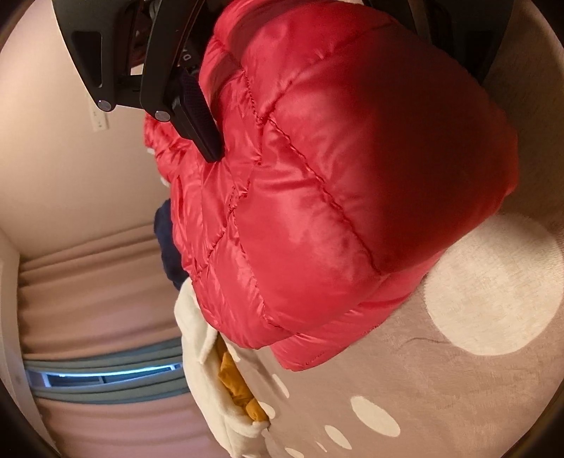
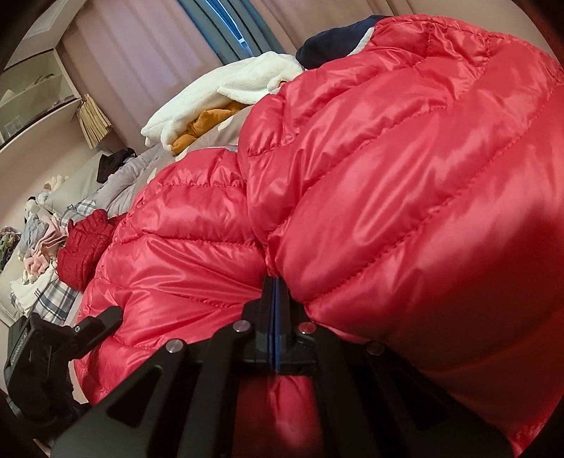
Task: Fold large clothes
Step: 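Fold the jacket over with the left tool while the right tool grasps the other side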
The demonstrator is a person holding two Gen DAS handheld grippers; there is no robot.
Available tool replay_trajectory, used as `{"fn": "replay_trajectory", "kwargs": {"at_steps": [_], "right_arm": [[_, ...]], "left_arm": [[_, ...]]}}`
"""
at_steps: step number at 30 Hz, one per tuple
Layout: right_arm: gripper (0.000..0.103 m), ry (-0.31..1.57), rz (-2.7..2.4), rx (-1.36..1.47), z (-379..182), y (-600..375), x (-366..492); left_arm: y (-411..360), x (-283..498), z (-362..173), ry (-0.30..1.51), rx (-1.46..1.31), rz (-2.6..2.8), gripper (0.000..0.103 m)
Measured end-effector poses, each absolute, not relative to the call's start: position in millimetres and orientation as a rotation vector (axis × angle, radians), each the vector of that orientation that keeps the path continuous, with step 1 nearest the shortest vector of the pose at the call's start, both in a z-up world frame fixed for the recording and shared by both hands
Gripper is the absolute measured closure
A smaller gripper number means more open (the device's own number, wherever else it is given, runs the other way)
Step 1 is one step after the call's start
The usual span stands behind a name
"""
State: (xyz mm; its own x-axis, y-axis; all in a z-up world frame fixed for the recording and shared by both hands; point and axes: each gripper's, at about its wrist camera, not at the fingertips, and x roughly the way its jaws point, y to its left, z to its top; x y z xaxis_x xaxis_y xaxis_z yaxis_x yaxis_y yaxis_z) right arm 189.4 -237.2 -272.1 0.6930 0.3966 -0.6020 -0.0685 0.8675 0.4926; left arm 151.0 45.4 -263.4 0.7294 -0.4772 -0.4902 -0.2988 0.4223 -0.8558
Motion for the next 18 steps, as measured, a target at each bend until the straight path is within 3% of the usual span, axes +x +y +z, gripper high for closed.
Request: {"fn": "replay_trajectory", "kwargs": {"at_steps": [6,7,9,11,13,14,18], "right_arm": [[0.100,0.793,0.256,0.510,-248,-239,182],[0.095,0.803,0.247,0.519,-242,-242,179],[0.074,0.790,0.228,0.535,-225,-253,167],[0.038,0.742,0.197,0.540,-208,-268,152],[0.019,0.687,0.090,0.563,-196,-288,133],[0.012,0.672,0.018,0.579,-194,-301,125],[0.012,0.668,-0.129,0.736,-211,-356,98]], "left_arm": [[50,152,-268,0.794,-1.225,-0.170,0.034],[51,152,-269,0.790,-1.240,-0.177,0.036],[52,155,-272,0.782,-1.265,-0.187,0.042],[52,157,-275,0.769,-1.281,-0.194,0.048],[52,157,-277,0.747,-1.281,-0.181,0.055],[52,157,-277,0.740,-1.271,-0.170,0.056],[47,150,-267,0.714,-1.204,-0.130,0.059]]}}
